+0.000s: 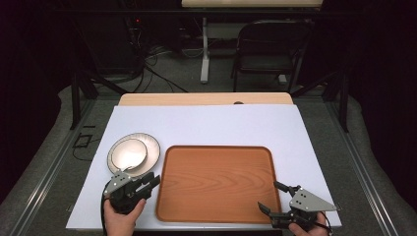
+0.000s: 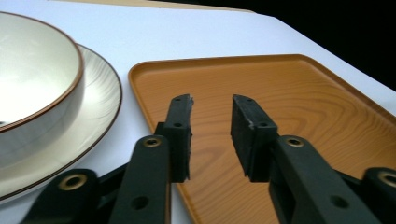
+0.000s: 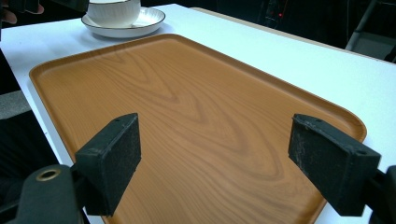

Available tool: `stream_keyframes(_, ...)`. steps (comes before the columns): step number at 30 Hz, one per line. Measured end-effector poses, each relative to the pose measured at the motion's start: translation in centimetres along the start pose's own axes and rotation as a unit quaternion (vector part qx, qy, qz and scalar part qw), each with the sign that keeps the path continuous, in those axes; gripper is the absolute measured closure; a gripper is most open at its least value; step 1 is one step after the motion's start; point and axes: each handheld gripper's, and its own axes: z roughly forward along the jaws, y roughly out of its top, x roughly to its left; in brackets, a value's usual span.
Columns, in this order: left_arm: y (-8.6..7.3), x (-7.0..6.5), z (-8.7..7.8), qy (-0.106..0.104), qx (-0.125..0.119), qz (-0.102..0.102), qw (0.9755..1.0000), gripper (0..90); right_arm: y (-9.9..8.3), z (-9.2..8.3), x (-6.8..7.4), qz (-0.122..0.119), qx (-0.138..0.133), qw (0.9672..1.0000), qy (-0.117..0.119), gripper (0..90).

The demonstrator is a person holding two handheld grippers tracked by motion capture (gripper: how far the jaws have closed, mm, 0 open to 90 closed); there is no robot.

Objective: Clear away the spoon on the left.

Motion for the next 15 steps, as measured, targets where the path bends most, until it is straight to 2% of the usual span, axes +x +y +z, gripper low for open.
stream_keyframes(1, 0.1, 0.2, -0.3, 0.009, 0.003, -0.004, 1.0000, 74.7, 0.0, 0.0, 0.0, 0.000, 0.000, 1.0000, 0.000, 16.5)
stream_keyframes(2, 0.1, 0.2, -0.3, 0.009, 0.003, -0.004, 1.0000, 76.6, 0.0, 0.0, 0.0, 0.000, 0.000, 1.0000, 0.000, 16.5)
stream_keyframes(5, 0.2, 0.4, -0.7, 0.024, 0.006, -0.011, 0.9996, 79.2, 0.0, 0.0, 0.0, 0.000, 0.000, 1.0000, 0.000, 16.5)
stream_keyframes(9, 0.4, 0.7, -1.4, 0.057, 0.009, -0.010, 0.9983, 87.3, 0.0, 0.0, 0.0, 0.000, -0.001, 1.0000, 0.000, 16.5)
stream_keyframes(10, 0.4, 0.7, -1.4, 0.057, 0.009, -0.010, 0.9983, 88.7, 0.0, 0.0, 0.0, 0.000, -0.001, 1.0000, 0.000, 16.5)
stream_keyframes(15, 0.5, 1.2, -1.9, 0.080, 0.009, -0.013, 0.9966, 90.0, 0.0, 0.0, 0.0, 0.000, -0.001, 1.0000, 0.000, 16.4)
